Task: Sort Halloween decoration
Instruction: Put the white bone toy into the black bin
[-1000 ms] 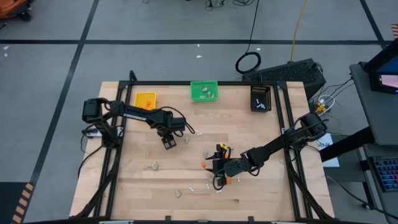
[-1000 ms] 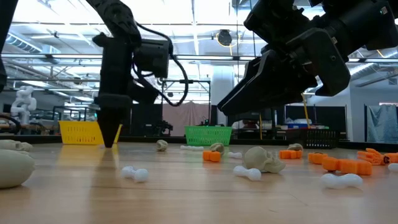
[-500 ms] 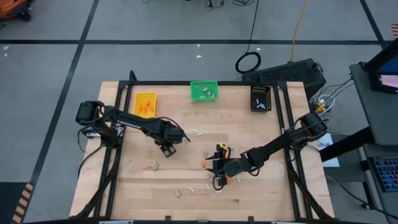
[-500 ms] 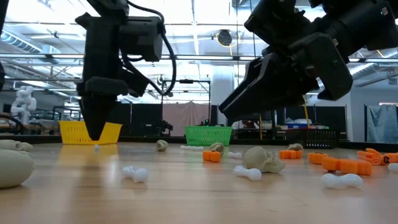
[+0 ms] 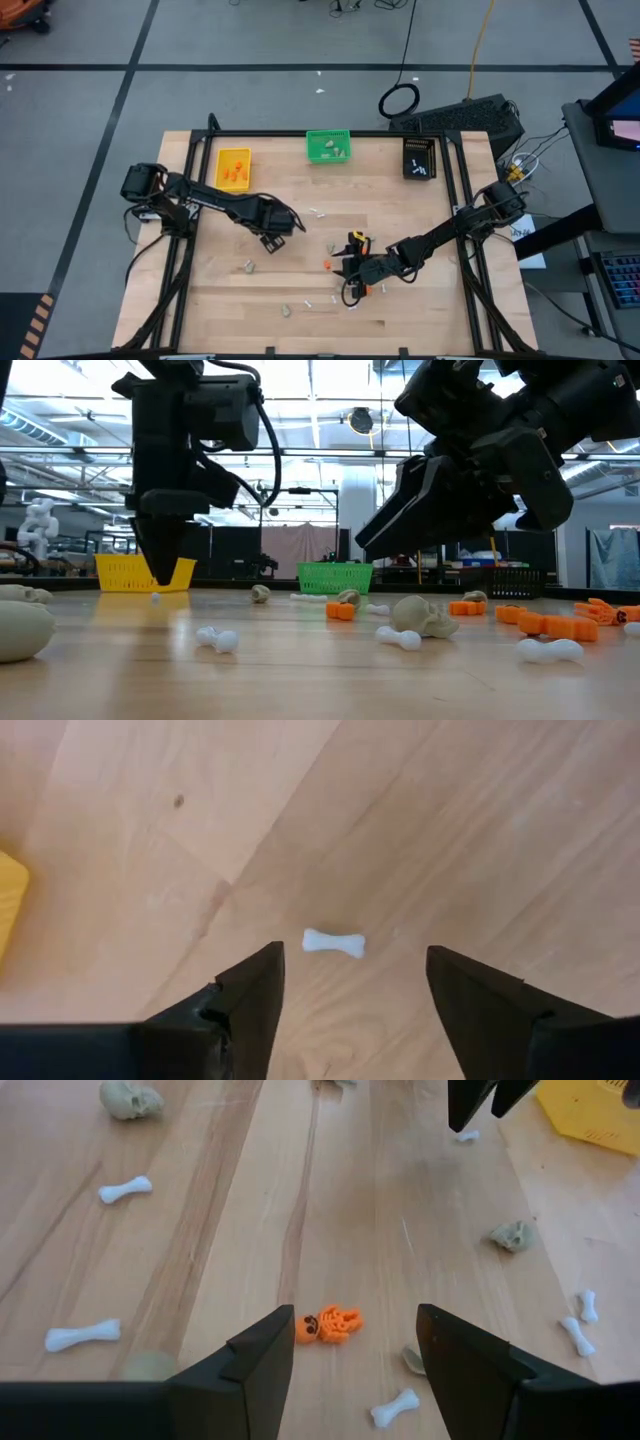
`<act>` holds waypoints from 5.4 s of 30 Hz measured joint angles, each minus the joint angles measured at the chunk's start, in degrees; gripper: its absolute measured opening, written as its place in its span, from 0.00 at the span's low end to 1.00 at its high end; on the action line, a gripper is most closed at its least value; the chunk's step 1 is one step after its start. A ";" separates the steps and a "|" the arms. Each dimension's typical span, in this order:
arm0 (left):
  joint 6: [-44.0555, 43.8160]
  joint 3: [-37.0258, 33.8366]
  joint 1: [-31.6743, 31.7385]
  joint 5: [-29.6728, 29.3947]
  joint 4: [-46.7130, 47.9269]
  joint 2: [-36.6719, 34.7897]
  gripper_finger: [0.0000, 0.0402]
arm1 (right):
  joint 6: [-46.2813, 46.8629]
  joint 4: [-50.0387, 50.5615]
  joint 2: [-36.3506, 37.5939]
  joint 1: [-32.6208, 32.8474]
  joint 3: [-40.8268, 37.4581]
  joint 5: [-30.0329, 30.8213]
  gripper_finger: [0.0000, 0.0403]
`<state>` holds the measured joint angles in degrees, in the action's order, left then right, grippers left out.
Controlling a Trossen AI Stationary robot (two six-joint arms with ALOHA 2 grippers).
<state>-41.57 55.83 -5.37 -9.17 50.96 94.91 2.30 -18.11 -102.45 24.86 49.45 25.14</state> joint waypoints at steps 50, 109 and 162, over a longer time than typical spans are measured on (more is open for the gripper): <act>10.98 -2.75 4.84 7.63 -4.31 3.03 0.61 | 2.16 -1.95 0.00 0.00 0.00 -1.46 0.49; 24.93 -2.86 5.67 8.64 -5.61 3.21 0.27 | 7.43 -1.97 0.00 2.99 0.00 -1.52 0.49; -1.47 -1.99 5.32 7.41 -5.83 -0.07 0.67 | 8.97 -1.68 0.00 3.76 0.00 -2.86 0.49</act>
<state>-43.05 53.84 -0.05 -1.77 45.12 94.85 11.27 -19.79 -102.45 28.62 49.45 22.28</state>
